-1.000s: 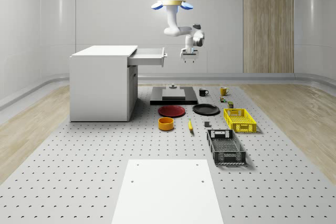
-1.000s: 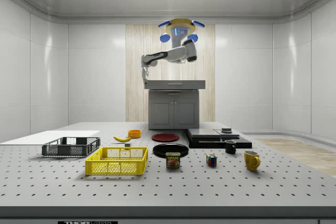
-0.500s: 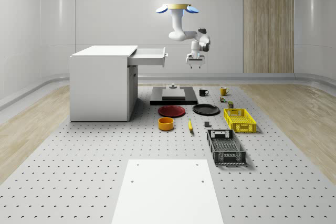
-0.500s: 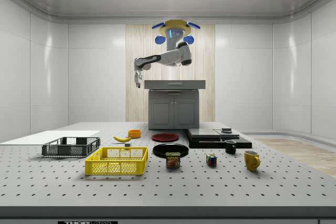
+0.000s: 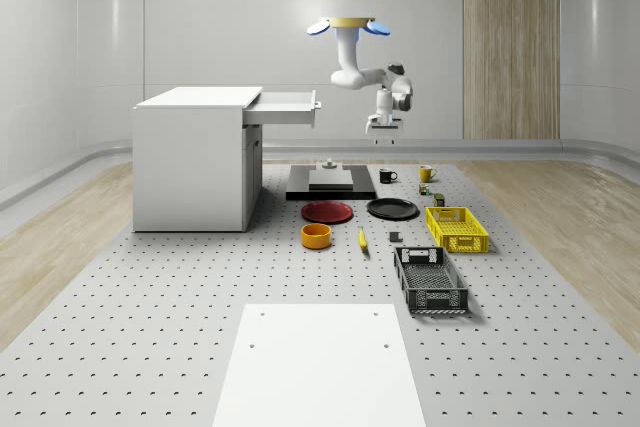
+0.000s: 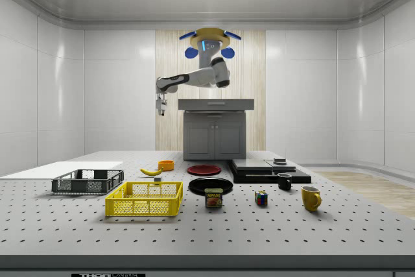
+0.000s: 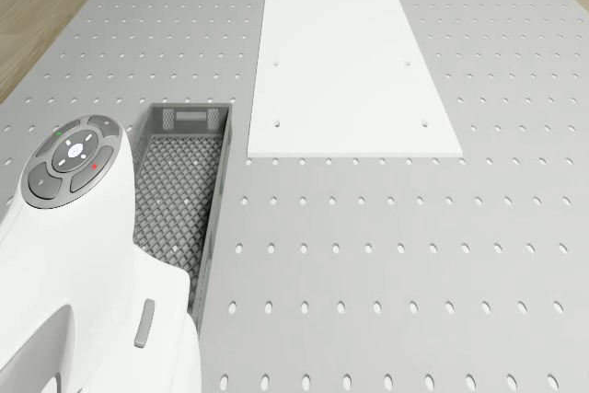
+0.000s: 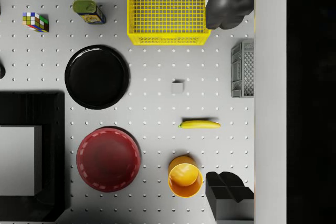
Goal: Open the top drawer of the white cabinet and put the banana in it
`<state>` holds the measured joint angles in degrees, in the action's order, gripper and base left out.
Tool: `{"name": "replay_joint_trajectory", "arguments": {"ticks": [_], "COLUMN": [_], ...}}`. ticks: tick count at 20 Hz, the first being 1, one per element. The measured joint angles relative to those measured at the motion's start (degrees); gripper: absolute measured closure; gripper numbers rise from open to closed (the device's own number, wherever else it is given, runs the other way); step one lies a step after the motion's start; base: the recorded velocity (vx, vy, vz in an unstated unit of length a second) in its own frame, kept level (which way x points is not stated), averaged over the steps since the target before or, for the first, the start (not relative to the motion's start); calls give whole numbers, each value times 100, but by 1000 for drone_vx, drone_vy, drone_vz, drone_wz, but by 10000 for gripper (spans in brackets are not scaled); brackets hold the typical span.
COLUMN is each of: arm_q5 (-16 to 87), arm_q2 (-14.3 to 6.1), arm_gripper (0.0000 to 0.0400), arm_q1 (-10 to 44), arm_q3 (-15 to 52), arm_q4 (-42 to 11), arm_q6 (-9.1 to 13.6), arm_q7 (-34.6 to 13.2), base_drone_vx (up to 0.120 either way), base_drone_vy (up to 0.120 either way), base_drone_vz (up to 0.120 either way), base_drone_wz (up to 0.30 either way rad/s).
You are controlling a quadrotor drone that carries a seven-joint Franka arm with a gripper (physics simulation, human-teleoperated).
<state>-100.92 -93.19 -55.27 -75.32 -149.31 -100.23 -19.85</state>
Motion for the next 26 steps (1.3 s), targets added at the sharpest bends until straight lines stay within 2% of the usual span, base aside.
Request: {"name": "replay_joint_trajectory", "arguments": {"ticks": [5,10,19,26], "arm_q5": [-2,-4,-7,-8], "arm_q2": [5,9,14,17], "arm_gripper": [0,0,0,0], "arm_q1": [1,2,4,4], "arm_q3": [0,-1,-1,-1], "arm_q4": [0,0,-1,-1], "arm_q6": [5,8,13,16], "arm_q7": [-1,-1,-2,-2], "base_drone_vx": [120,0,0,0], "base_drone_vy": [120,0,116,0], "base_drone_vz": [-120,-120,-120,-120], "base_drone_wz": [0,0,0,0]}}
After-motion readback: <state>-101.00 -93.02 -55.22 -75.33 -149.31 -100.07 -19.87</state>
